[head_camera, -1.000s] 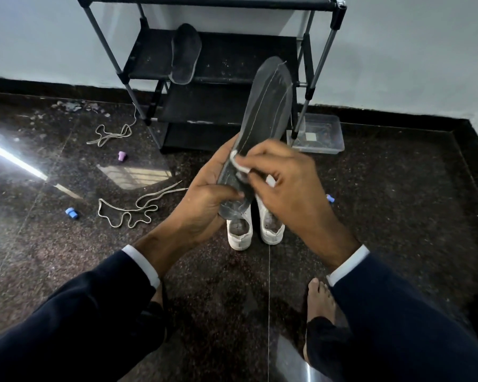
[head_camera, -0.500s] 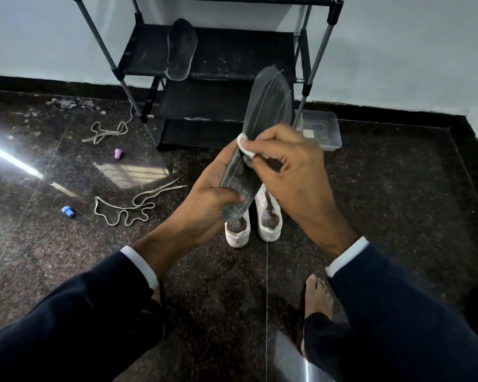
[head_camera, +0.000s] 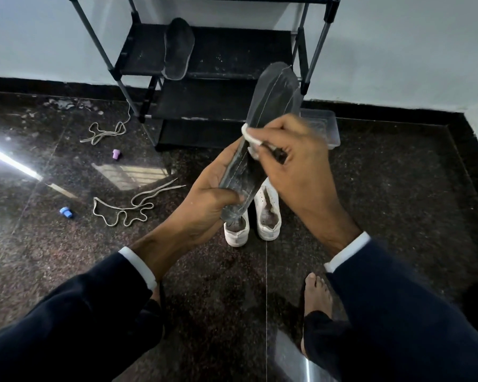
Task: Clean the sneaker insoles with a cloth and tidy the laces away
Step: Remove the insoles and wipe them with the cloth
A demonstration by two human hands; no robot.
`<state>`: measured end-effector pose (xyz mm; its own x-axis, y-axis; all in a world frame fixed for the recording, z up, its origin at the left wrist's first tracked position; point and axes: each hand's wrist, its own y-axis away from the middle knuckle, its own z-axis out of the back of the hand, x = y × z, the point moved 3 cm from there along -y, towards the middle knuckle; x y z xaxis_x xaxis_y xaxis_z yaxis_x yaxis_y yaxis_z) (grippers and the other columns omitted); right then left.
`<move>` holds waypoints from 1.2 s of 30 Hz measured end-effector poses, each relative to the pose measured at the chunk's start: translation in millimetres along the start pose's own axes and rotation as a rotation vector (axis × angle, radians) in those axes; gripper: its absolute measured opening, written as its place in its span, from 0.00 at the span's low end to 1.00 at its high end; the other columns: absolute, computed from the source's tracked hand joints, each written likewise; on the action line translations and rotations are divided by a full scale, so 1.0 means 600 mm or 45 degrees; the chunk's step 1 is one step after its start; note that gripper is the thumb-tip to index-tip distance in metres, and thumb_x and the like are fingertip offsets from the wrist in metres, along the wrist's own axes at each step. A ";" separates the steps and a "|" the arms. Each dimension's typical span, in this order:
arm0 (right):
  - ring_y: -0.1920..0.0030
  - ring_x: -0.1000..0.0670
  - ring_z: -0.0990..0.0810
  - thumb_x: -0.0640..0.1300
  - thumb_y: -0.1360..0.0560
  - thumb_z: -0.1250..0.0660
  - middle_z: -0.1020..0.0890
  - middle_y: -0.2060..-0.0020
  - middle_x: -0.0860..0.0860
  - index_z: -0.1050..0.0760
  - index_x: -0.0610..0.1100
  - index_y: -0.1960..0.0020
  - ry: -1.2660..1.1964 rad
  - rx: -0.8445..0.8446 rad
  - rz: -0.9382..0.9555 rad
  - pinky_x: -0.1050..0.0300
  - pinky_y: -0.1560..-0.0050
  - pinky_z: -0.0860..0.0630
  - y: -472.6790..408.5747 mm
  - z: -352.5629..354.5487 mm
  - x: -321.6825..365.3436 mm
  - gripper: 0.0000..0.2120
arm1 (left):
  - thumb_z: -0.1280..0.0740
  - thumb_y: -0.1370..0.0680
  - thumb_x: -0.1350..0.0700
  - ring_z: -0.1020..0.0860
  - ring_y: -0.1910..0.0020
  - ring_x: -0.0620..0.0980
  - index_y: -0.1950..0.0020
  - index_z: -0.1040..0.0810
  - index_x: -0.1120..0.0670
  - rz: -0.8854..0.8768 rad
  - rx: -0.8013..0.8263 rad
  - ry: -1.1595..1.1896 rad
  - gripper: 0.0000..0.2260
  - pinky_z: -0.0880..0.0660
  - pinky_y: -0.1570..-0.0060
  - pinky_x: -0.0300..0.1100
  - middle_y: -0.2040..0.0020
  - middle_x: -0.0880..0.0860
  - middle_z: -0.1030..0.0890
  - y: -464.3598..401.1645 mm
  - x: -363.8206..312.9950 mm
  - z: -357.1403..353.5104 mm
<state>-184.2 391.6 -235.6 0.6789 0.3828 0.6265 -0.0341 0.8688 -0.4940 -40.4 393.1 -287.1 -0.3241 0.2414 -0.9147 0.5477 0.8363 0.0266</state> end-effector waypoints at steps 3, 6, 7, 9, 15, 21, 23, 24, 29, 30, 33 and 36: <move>0.55 0.52 0.22 0.35 0.22 0.29 0.21 0.55 0.47 0.16 0.38 0.42 0.054 0.117 0.158 0.64 0.52 0.25 0.010 -0.022 0.008 0.10 | 0.50 0.29 0.84 0.22 0.38 0.53 0.27 0.34 0.61 0.014 -0.035 -0.011 0.35 0.22 0.40 0.44 0.42 0.58 0.21 0.002 0.004 0.005; 0.55 0.52 0.20 0.34 0.24 0.29 0.19 0.55 0.47 0.15 0.38 0.44 -0.115 0.260 0.175 0.60 0.54 0.22 0.013 -0.032 0.013 0.09 | 0.48 0.29 0.83 0.22 0.37 0.54 0.23 0.37 0.60 0.011 -0.064 0.033 0.37 0.21 0.40 0.46 0.41 0.57 0.21 0.002 0.002 0.016; 0.55 0.52 0.19 0.33 0.25 0.28 0.19 0.55 0.48 0.15 0.39 0.45 -0.217 0.336 0.130 0.61 0.53 0.22 0.014 -0.031 0.013 0.10 | 0.46 0.29 0.82 0.22 0.37 0.54 0.22 0.38 0.60 0.001 -0.054 0.052 0.37 0.22 0.40 0.46 0.40 0.57 0.21 0.002 -0.001 0.016; 0.53 0.53 0.18 0.33 0.26 0.27 0.17 0.54 0.50 0.14 0.41 0.45 -0.387 0.417 -0.018 0.62 0.52 0.21 0.011 -0.022 0.006 0.11 | 0.44 0.29 0.81 0.21 0.37 0.54 0.21 0.39 0.59 -0.010 -0.055 0.096 0.38 0.23 0.40 0.45 0.39 0.57 0.20 -0.001 -0.007 0.020; 0.55 0.56 0.20 0.35 0.25 0.27 0.18 0.53 0.49 0.16 0.42 0.42 -0.078 -0.027 -0.141 0.70 0.53 0.24 -0.005 0.016 -0.026 0.12 | 0.46 0.30 0.82 0.27 0.33 0.57 0.21 0.39 0.59 -0.064 -0.085 0.121 0.39 0.27 0.33 0.48 0.32 0.60 0.25 -0.002 -0.008 0.024; 0.55 0.55 0.21 0.34 0.24 0.27 0.19 0.54 0.49 0.16 0.38 0.43 -0.041 0.292 0.075 0.63 0.53 0.21 0.018 -0.030 -0.002 0.11 | 0.46 0.30 0.82 0.24 0.36 0.55 0.20 0.39 0.58 -0.064 -0.074 0.123 0.39 0.24 0.39 0.45 0.34 0.60 0.24 -0.005 -0.015 0.039; 0.56 0.55 0.20 0.34 0.25 0.27 0.19 0.55 0.50 0.15 0.39 0.44 -0.087 0.395 0.121 0.63 0.54 0.23 0.021 -0.038 0.005 0.10 | 0.45 0.29 0.81 0.24 0.37 0.55 0.21 0.38 0.58 -0.060 -0.084 0.130 0.38 0.24 0.40 0.45 0.34 0.61 0.24 -0.003 -0.016 0.046; 0.56 0.56 0.20 0.34 0.25 0.27 0.18 0.55 0.50 0.15 0.40 0.45 -0.128 0.445 0.117 0.65 0.54 0.24 0.021 -0.037 0.006 0.10 | 0.44 0.29 0.81 0.23 0.37 0.55 0.21 0.37 0.58 -0.058 -0.086 0.139 0.38 0.24 0.41 0.46 0.35 0.61 0.23 -0.003 -0.016 0.047; 0.54 0.56 0.20 0.35 0.25 0.27 0.18 0.53 0.52 0.15 0.43 0.44 -0.288 0.264 -0.212 0.66 0.53 0.23 0.005 -0.003 -0.018 0.11 | 0.44 0.31 0.81 0.28 0.31 0.60 0.20 0.39 0.59 -0.095 -0.076 0.162 0.39 0.26 0.34 0.50 0.31 0.64 0.28 -0.008 -0.020 0.041; 0.54 0.57 0.20 0.34 0.25 0.28 0.18 0.53 0.52 0.15 0.43 0.44 -0.255 0.148 -0.222 0.67 0.52 0.23 0.004 0.003 -0.022 0.11 | 0.44 0.31 0.81 0.29 0.30 0.61 0.20 0.40 0.59 -0.100 -0.082 0.172 0.39 0.28 0.32 0.51 0.30 0.65 0.29 -0.008 -0.021 0.040; 0.54 0.57 0.20 0.33 0.25 0.27 0.18 0.53 0.49 0.16 0.40 0.43 -0.135 0.086 -0.156 0.67 0.52 0.22 0.008 -0.004 -0.021 0.12 | 0.44 0.31 0.81 0.26 0.32 0.59 0.21 0.38 0.60 -0.093 -0.113 0.208 0.39 0.26 0.33 0.49 0.31 0.62 0.26 -0.006 -0.021 0.040; 0.56 0.56 0.21 0.35 0.25 0.26 0.18 0.55 0.49 0.15 0.39 0.44 -0.070 0.236 -0.032 0.67 0.55 0.24 0.017 -0.025 -0.012 0.10 | 0.42 0.31 0.80 0.23 0.37 0.56 0.21 0.38 0.59 -0.091 -0.165 0.204 0.39 0.23 0.39 0.47 0.35 0.61 0.24 -0.005 -0.025 0.047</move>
<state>-178.4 393.1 -254.6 0.6401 0.3722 0.6721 -0.1554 0.9194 -0.3612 -15.7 373.0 -284.7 -0.4826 0.2459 -0.8406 0.4188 0.9077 0.0252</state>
